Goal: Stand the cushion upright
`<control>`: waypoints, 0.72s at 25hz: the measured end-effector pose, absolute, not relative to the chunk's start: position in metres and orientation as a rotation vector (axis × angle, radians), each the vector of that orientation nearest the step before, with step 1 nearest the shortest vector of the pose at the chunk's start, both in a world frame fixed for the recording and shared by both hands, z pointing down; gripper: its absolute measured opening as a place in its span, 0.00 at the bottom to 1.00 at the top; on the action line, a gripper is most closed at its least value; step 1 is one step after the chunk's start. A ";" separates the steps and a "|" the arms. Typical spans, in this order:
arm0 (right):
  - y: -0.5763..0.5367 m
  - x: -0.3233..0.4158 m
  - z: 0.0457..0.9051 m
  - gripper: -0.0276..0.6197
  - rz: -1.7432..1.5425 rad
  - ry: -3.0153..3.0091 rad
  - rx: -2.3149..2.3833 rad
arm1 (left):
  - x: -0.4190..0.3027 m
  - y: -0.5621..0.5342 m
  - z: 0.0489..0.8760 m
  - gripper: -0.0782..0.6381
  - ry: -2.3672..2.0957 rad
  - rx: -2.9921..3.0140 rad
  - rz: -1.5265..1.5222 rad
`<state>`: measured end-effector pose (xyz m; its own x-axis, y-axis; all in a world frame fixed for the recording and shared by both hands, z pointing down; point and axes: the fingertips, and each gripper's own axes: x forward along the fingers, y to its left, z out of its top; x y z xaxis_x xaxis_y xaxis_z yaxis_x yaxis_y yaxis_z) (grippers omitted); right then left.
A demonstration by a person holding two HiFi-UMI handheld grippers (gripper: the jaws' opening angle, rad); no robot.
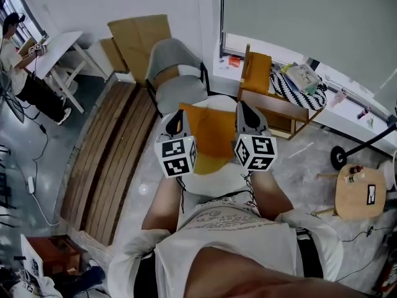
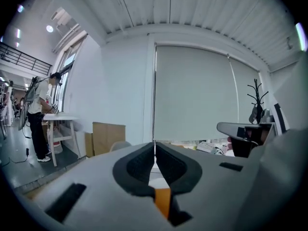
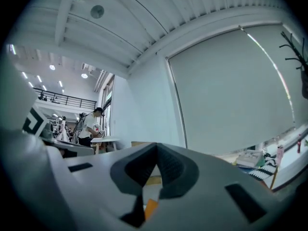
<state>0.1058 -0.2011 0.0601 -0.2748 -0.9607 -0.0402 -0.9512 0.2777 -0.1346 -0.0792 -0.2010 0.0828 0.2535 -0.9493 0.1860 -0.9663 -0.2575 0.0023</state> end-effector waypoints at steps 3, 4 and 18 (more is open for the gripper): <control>-0.204 0.115 0.044 0.08 -0.081 2.390 -1.830 | -0.074 -0.205 0.077 0.15 -1.828 2.405 0.211; -0.205 0.118 0.042 0.08 -0.069 2.382 -1.836 | -0.072 -0.206 0.075 0.15 -1.827 2.415 0.215; -0.203 0.115 0.049 0.08 -0.112 2.370 -1.835 | -0.069 -0.205 0.066 0.15 -1.812 2.451 0.215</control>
